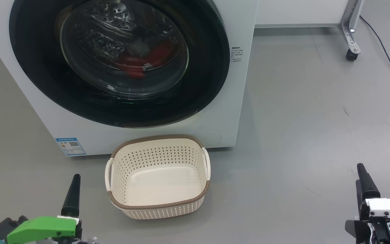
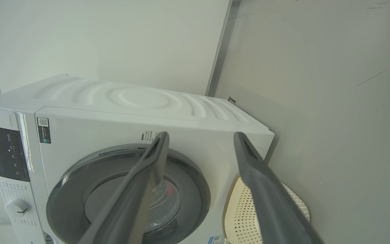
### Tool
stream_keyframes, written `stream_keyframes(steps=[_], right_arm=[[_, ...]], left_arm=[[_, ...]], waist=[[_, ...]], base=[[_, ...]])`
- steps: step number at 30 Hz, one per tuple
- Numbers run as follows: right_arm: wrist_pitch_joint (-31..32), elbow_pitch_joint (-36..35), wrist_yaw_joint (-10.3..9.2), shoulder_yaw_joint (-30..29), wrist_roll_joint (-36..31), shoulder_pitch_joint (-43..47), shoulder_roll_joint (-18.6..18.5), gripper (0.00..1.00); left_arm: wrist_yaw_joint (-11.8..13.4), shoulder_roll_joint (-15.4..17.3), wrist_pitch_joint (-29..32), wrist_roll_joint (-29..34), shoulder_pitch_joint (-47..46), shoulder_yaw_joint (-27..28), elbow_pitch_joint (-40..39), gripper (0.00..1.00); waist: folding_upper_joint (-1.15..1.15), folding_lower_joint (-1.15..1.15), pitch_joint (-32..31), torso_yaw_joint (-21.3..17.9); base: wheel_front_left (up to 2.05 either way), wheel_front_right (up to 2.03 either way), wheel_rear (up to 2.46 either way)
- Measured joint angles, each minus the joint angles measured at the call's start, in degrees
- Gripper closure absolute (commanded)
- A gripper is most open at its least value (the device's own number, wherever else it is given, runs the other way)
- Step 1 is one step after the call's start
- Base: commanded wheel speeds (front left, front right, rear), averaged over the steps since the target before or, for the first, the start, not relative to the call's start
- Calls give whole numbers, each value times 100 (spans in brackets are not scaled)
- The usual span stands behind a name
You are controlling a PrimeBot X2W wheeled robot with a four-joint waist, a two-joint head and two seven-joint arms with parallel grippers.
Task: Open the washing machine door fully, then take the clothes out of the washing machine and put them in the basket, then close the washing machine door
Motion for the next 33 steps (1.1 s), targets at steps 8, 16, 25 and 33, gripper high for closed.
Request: stream_keyframes(steps=[8, 16, 25, 33], right_arm=[[-197, -4, 0, 121, -512, 0, -175, 0], [-394, -26, -12, 339, -1322, 1, -407, 0], [-608, -80, -204, 695, -2496, -1, -689, 0], [-759, -126, -357, 971, -3321, -4, -786, 0]], left_arm=[[7, 135, -144, 691, -94, -157, 1, 0], [186, 204, -280, 1725, -188, -168, -124, 0], [413, 255, -476, 2956, -204, -544, -240, 0], [604, 260, -626, 3876, -204, -775, -258, 0]], waist=[[0, 0, -5, 11], [0, 0, -16, 28], [0, 0, -22, 42], [0, 0, -23, 42]], base=[[0, 0, 0], [0, 0, 0], [0, 0, 0], [0, 0, 0]])
